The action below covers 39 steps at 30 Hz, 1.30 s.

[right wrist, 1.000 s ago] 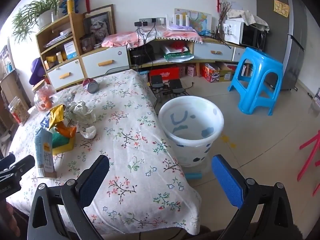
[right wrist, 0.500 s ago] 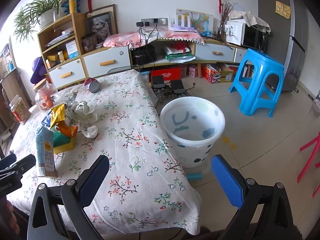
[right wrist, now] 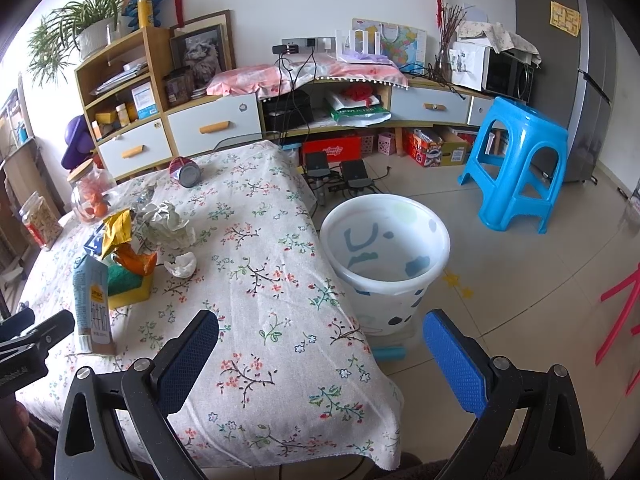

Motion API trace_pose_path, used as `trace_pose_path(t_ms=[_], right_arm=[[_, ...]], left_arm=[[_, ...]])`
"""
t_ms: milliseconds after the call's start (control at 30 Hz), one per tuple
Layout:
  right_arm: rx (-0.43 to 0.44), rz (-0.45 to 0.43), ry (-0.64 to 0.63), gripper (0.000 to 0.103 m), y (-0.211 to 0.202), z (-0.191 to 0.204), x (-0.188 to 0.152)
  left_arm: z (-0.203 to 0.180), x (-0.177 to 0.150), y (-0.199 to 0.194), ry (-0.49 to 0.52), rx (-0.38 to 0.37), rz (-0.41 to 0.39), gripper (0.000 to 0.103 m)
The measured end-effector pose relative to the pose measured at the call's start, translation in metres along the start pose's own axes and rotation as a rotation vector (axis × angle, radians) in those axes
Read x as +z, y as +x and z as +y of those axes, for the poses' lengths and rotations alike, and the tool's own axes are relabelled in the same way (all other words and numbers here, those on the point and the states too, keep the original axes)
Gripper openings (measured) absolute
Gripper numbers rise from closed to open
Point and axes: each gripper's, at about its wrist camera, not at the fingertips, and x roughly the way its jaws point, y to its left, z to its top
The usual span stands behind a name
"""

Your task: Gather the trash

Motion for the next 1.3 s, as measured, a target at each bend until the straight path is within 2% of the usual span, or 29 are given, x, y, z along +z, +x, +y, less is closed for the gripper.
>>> trace_pose_path(t_ms=[1300], right_arm=[[-0.002, 0.004, 0.002, 0.103, 0.0018, 0.0008, 0.0001]], left_arm=[[0.0032, -0.0010, -0.0017, -0.010, -0.009, 0.002, 0.102]])
